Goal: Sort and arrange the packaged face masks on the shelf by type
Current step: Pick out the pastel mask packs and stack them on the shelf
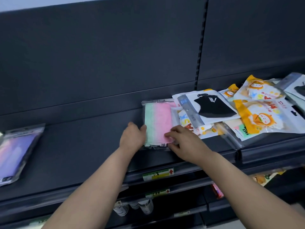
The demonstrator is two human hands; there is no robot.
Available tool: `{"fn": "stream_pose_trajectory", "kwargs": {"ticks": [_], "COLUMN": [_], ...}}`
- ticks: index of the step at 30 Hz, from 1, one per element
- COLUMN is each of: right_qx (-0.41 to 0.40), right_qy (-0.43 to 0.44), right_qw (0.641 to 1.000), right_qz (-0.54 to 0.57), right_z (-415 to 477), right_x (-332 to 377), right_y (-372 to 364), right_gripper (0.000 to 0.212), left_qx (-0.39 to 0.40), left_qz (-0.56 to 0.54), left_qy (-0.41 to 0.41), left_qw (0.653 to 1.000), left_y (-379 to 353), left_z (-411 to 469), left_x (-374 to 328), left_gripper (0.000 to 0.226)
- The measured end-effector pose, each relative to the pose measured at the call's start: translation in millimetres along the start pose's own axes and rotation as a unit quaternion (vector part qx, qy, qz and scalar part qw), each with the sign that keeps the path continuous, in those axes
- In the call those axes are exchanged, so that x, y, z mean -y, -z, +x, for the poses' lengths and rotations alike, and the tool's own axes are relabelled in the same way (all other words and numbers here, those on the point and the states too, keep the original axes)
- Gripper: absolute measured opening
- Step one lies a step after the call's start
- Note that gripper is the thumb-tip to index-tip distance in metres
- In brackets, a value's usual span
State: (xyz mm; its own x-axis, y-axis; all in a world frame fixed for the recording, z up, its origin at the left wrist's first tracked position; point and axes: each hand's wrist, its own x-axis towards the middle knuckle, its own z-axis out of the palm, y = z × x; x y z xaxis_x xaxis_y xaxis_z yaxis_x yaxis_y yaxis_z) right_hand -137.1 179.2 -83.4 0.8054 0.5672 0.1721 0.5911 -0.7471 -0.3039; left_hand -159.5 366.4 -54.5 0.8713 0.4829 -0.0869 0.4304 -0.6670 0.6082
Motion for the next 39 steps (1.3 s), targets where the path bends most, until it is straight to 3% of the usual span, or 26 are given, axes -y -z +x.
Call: {"fn": "stream_pose_trajectory", "kwargs": {"ticks": [3, 6, 10, 14, 17, 20, 23, 27, 33, 36, 39], "right_qx": [0.011, -0.021, -0.035, 0.036, 0.086, 0.081, 0.05, 0.077, -0.048, -0.098, -0.061], "right_qy": [-0.009, -0.042, -0.052, -0.028, -0.122, -0.24, -0.2, -0.148, -0.09, -0.138, -0.193], "right_qw": [0.999, 0.993, 0.998, 0.998, 0.982, 0.946, 0.967, 0.985, 0.995, 0.985, 0.979], "right_qz": [0.046, 0.107, 0.015, -0.048, -0.117, -0.202, -0.148, -0.038, -0.007, -0.017, -0.008], "right_z": [1.5, 5.2, 20.1, 42.1, 56.9, 62.4, 73.7, 90.4, 63.0, 58.7, 62.1], "right_x": [7.9, 13.3, 18.1, 36.2, 39.4, 34.4, 33.1, 45.6, 79.5, 87.7, 87.7], "right_y": [-0.1, 4.9, 1.0, -12.2, -14.6, -7.8, -7.3, -18.9, -23.1, -32.0, -46.2], "right_gripper": [0.035, 0.038, 0.047, 0.048, 0.049, 0.049, 0.055, 0.051, 0.015, 0.02, 0.034], "left_qx": [0.057, 0.058, -0.062, -0.062, -0.024, 0.005, 0.029, 0.043, 0.051, 0.089, 0.101], "left_qz": [-0.212, -0.3, -0.196, -0.138, -0.123, -0.131, -0.145, -0.143, -0.197, -0.193, -0.201], "left_qy": [0.06, 0.051, 0.006, -0.037, -0.062, -0.063, -0.058, -0.068, -0.031, -0.021, -0.024], "left_qw": [0.974, 0.951, 0.979, 0.988, 0.99, 0.989, 0.987, 0.987, 0.979, 0.977, 0.974], "left_y": [-1.3, 7.3, 41.3, 61.6, 64.4, 64.9, 68.5, 76.3, 97.7, 104.7, 109.9], "left_z": [0.3, 1.1, 7.6, 14.3, 21.9, 30.9, 39.8, 52.3, 74.0, 74.6, 74.6], "left_x": [-4.1, -2.7, 10.2, 30.2, 36.6, 40.0, 42.8, 48.9, 68.5, 72.2, 73.2], "left_gripper": [0.057, 0.024, 0.022, 0.016, 0.017, 0.019, 0.022, 0.021, 0.015, 0.027, 0.038]}}
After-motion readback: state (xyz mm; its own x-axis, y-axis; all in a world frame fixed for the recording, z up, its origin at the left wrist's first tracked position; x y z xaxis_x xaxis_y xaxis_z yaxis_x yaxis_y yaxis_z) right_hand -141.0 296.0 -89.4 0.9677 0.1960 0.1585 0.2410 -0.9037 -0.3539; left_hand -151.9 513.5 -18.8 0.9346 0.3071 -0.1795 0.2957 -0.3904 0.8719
